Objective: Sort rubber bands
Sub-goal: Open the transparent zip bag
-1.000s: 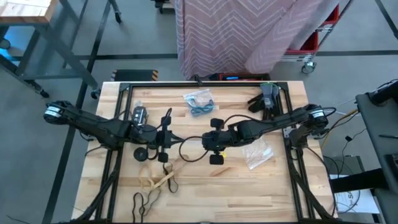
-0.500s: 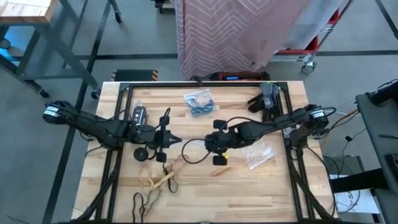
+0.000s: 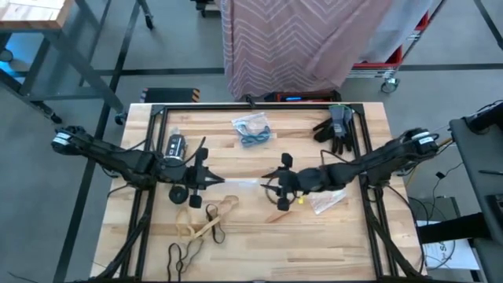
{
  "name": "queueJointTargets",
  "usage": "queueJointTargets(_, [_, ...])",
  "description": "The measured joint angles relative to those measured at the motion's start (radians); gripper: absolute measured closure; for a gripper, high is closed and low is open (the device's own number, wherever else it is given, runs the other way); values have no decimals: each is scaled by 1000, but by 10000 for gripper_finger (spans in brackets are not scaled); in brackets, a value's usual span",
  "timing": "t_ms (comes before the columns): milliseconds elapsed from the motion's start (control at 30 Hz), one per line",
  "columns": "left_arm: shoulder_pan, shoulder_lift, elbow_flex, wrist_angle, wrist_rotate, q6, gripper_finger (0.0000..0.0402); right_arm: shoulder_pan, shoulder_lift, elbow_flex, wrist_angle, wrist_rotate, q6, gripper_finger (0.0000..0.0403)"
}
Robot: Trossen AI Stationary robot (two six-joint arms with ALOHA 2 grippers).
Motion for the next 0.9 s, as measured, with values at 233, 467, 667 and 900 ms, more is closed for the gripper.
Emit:
queueJointTargets(233, [0, 24, 0, 60, 0, 22, 401, 0, 28, -52, 189, -54, -11, 300])
queueJointTargets(467, [0, 46, 0, 68, 0, 32, 401, 0, 28, -43, 196, -61, -8, 334])
queueJointTargets(667, [0, 49, 0, 69, 0, 34, 401, 0, 27, -43, 157, -59, 37, 385])
queueJointTargets(900, [0, 49, 0, 42, 1, 34, 401, -1, 27, -43, 164, -58, 27, 401])
